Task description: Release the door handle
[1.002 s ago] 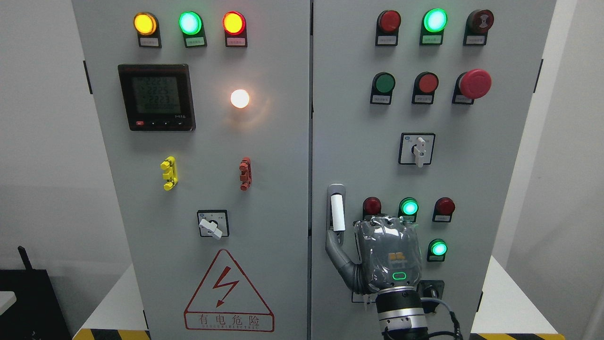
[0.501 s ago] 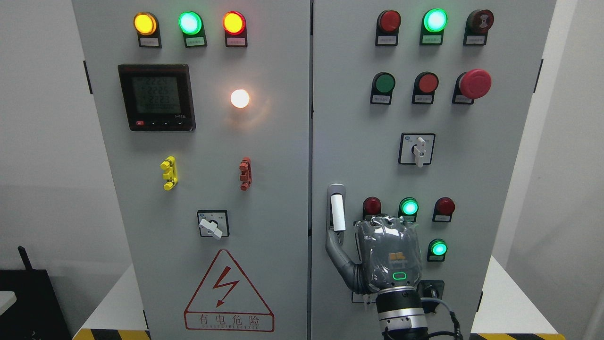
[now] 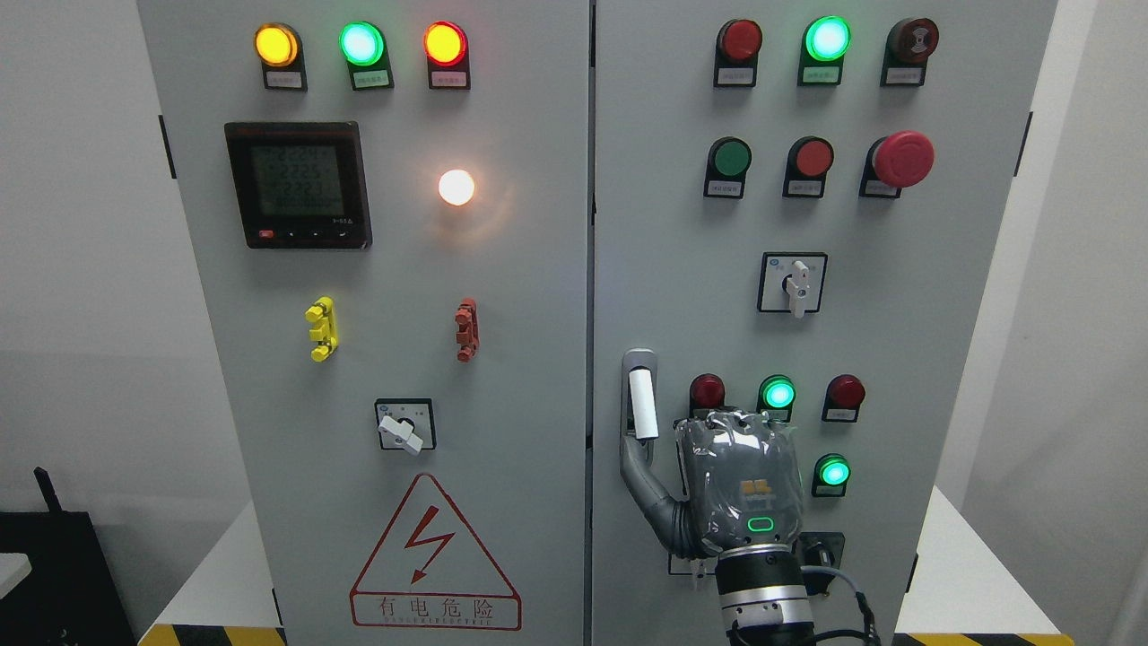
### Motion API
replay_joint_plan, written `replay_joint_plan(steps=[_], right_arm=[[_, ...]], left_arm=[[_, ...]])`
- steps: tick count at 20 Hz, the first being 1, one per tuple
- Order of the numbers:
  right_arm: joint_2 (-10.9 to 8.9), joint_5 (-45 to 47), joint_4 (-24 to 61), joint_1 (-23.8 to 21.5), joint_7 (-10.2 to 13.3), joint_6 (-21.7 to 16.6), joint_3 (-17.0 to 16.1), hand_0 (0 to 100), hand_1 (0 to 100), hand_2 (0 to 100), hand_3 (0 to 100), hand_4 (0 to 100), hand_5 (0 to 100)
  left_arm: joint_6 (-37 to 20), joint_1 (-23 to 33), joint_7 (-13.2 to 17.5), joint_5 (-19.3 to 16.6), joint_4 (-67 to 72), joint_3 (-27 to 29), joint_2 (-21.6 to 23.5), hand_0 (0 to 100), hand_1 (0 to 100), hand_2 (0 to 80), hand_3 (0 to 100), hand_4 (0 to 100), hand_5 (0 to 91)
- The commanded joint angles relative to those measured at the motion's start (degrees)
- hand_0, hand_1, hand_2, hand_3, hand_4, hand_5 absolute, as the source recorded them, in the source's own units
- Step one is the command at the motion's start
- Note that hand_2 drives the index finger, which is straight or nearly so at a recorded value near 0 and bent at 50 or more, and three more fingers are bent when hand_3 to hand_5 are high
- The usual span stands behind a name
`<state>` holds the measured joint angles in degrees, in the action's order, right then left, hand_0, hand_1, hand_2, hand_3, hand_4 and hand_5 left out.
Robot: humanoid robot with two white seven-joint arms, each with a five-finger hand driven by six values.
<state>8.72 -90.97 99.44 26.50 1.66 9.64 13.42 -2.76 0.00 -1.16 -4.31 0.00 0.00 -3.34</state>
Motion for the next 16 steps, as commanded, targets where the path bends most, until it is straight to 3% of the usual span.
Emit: replay_joint_plan(steps=[1, 16], right_arm=[[-0.02, 0.0, 0.0, 0.0, 0.0, 0.0, -0.1, 51, 0, 97, 100, 90, 99], [-0.02, 0.0, 0.1, -0.2, 0.0, 0.4, -0.2, 51, 0, 97, 100, 90, 99]], left_arm=[[0.0, -0.2, 0.0, 0.0, 0.5, 0.1, 0.0, 12, 39, 0.0, 0, 0, 0.0], [0.0, -0.2, 0.0, 0.0, 0.5, 0.1, 0.0, 12, 39, 0.0, 0, 0, 0.0]])
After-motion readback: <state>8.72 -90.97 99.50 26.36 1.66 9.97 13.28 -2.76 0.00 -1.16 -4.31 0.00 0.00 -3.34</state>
